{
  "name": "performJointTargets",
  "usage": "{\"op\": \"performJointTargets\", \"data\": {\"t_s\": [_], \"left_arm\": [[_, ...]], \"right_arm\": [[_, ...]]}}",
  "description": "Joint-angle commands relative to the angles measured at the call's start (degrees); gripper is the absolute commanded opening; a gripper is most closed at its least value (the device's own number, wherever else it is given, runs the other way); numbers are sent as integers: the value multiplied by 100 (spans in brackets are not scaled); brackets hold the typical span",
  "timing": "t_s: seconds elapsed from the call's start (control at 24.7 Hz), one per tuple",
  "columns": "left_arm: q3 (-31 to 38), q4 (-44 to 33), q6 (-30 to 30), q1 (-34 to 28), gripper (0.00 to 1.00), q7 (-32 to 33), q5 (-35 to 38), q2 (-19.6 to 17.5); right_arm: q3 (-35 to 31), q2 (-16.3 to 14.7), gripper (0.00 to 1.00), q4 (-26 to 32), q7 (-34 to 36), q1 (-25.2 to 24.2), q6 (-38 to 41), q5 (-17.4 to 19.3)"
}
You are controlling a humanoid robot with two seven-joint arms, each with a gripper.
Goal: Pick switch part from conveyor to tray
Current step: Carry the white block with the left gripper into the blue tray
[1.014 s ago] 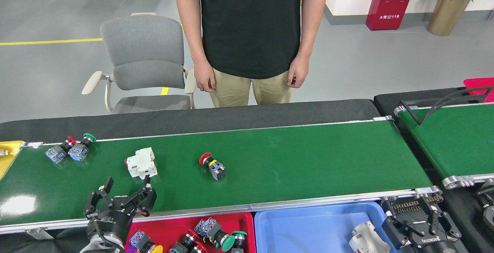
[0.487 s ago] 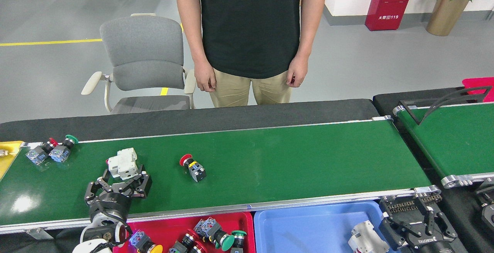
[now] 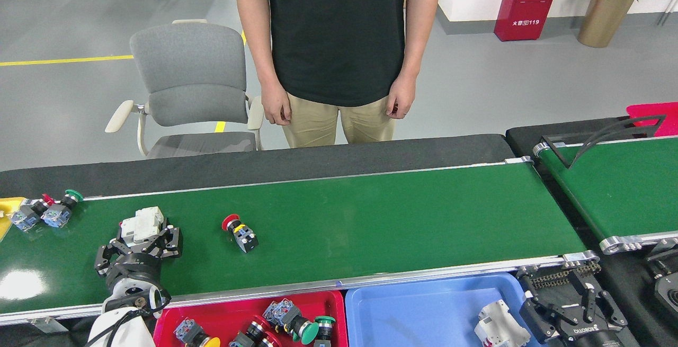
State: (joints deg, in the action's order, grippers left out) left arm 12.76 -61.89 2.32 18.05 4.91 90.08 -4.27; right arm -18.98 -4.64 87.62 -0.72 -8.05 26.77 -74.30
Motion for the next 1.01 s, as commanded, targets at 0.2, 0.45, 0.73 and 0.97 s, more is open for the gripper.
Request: {"op": "performJointTargets", "data": {"t_s": [0.2,0.45,0.73,0.97], "left_arm": [[-124,-2468,-1823,-1102,12,-8,-184,383],[-1996,-3329,-2702,-1867,18,36,-140,866],[-4281,-3268,-1876,-1797,66,265,-17,1165],[-4457,-3118,-1383,-1893,99,274,106,1253]], "right_arm": [[-9,-55,99,194,37,22,21,12],[-9,-28,99,352,19,-4,-49,3],[-9,86,95,449,55,49,-681,-533],[-9,165,97,458,125,49,-875,-656]]}}
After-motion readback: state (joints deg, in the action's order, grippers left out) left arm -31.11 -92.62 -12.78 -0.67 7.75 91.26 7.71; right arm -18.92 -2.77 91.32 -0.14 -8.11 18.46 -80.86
